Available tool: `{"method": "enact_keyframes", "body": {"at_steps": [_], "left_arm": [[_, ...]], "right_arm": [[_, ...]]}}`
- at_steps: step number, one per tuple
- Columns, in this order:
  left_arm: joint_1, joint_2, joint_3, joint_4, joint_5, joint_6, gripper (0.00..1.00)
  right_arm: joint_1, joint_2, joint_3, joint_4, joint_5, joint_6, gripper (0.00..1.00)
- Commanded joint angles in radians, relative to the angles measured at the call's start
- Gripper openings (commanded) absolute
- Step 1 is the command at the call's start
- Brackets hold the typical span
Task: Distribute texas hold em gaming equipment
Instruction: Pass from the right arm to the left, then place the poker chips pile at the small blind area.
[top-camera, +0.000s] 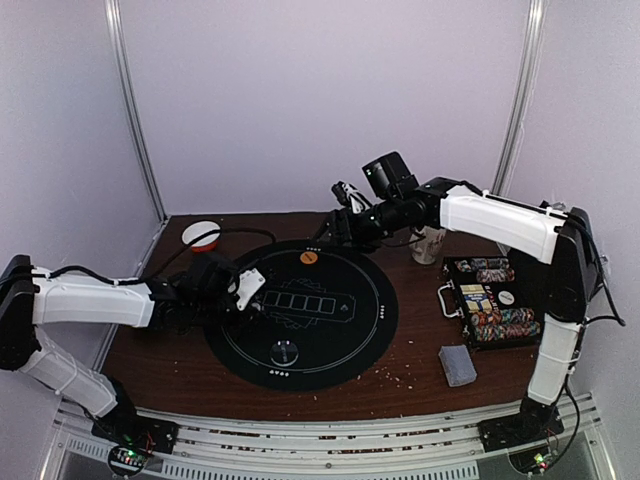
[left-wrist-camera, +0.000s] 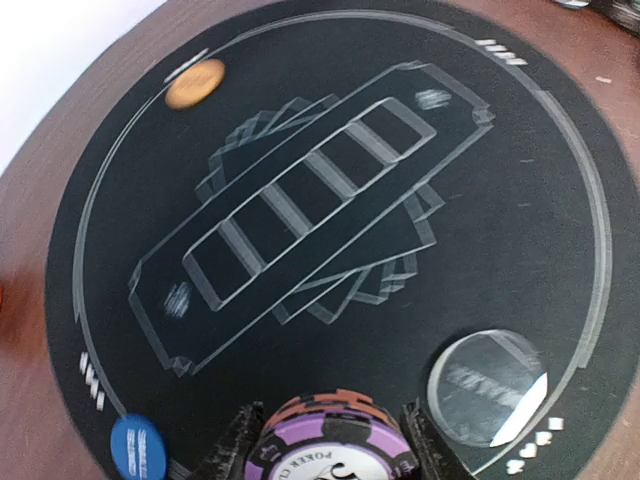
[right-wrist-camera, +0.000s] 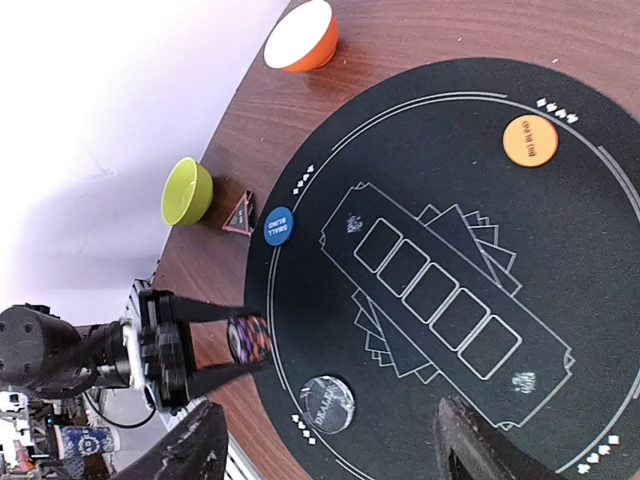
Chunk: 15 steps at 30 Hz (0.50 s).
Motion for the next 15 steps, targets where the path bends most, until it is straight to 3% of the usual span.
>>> {"method": "enact_keyframes", "body": {"at_steps": [1, 10, 15], "left_arm": [[0.023, -0.056, -0.056, 0.03, -0.239, -0.273, 0.0], [0.226, -0.068, -0.155, 0.062, -0.208, -0.374, 0.0], [0.254, -0.019, -0.189, 0.118, -0.216, -0.38, 0.0]], "right_arm": [[-0.012, -0.065, -0.028, -0.058, 0.033, -0.078, 0.73], [-0.026, -0.128, -0.089, -0.082, 0.06, -0.134, 0.73], [-0.035, -0.144, -0.109, -0.078, 0.073, -0.136, 0.73]]}}
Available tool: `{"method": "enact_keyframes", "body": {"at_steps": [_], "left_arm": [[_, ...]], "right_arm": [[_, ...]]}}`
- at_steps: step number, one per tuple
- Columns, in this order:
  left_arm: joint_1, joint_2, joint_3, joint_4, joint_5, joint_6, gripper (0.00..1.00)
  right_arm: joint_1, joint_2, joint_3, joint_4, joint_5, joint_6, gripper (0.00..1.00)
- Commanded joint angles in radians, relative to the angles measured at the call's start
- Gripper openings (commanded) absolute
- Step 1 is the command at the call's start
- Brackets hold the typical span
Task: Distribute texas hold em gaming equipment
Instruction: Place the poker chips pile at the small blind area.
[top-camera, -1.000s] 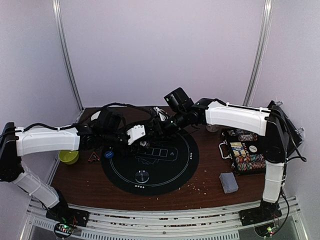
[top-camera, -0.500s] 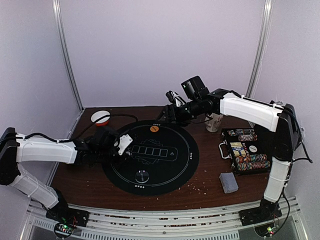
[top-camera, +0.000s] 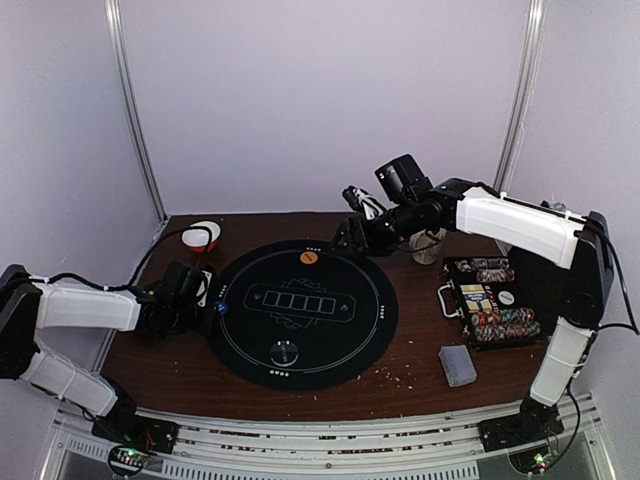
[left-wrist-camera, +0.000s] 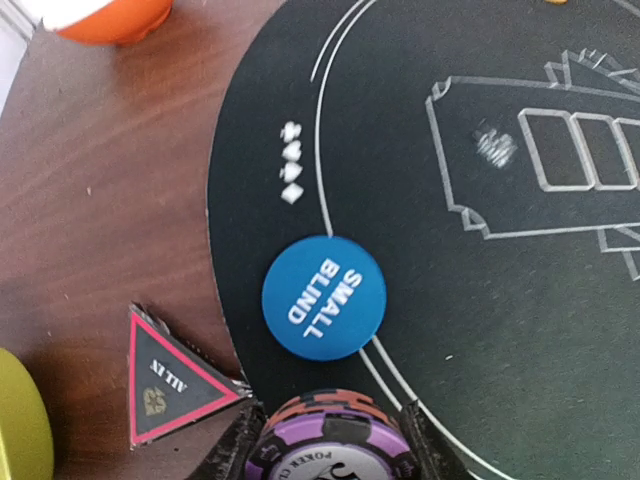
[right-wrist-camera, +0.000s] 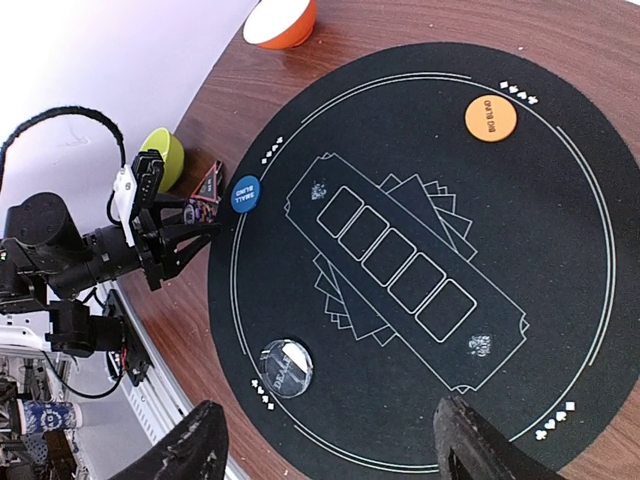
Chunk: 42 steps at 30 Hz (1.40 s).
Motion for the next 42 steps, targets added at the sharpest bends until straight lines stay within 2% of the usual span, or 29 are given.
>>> {"method": "enact_keyframes", "body": {"at_steps": [1, 6, 15, 21, 26, 33, 37, 42], "left_arm": [[0.01, 0.046, -0.01, 0.108, -0.009, -0.032, 0.0], [0.012, 0.11, -0.006, 0.105, -0.017, -0.064, 0.0], [0.012, 0.136, -0.019, 0.107, -0.018, -0.1, 0.0], [0.012, 0.15, 0.006, 0.039, -0.107, -0.168, 0.21], [0.005, 0.172, -0.017, 0.018, -0.123, -0.248, 0.27], [-0.01, 0.144, -0.04, -0.012, -0.166, -0.291, 0.3], [-0.019, 0.135, -0.049, -0.013, -0.178, -0.301, 0.43], [-0.02, 0.138, -0.045, -0.021, -0.189, -0.31, 0.52]], "right_arm": [[-0.015, -0.043, -0.016, -0.009, 0.028, -0.018, 0.73], [-0.017, -0.052, -0.023, -0.008, 0.03, -0.013, 0.73], [-0.021, -0.055, -0.026, 0.001, 0.022, -0.006, 0.73], [-0.024, -0.058, -0.023, 0.004, 0.014, -0.005, 0.73], [-0.03, -0.066, -0.023, -0.002, 0.02, -0.012, 0.73], [-0.037, -0.063, -0.013, 0.0, 0.006, -0.011, 0.73], [-0.038, -0.062, -0.014, 0.003, 0.001, -0.009, 0.73], [-0.04, -0.063, -0.011, 0.002, -0.01, -0.008, 0.73]]}}
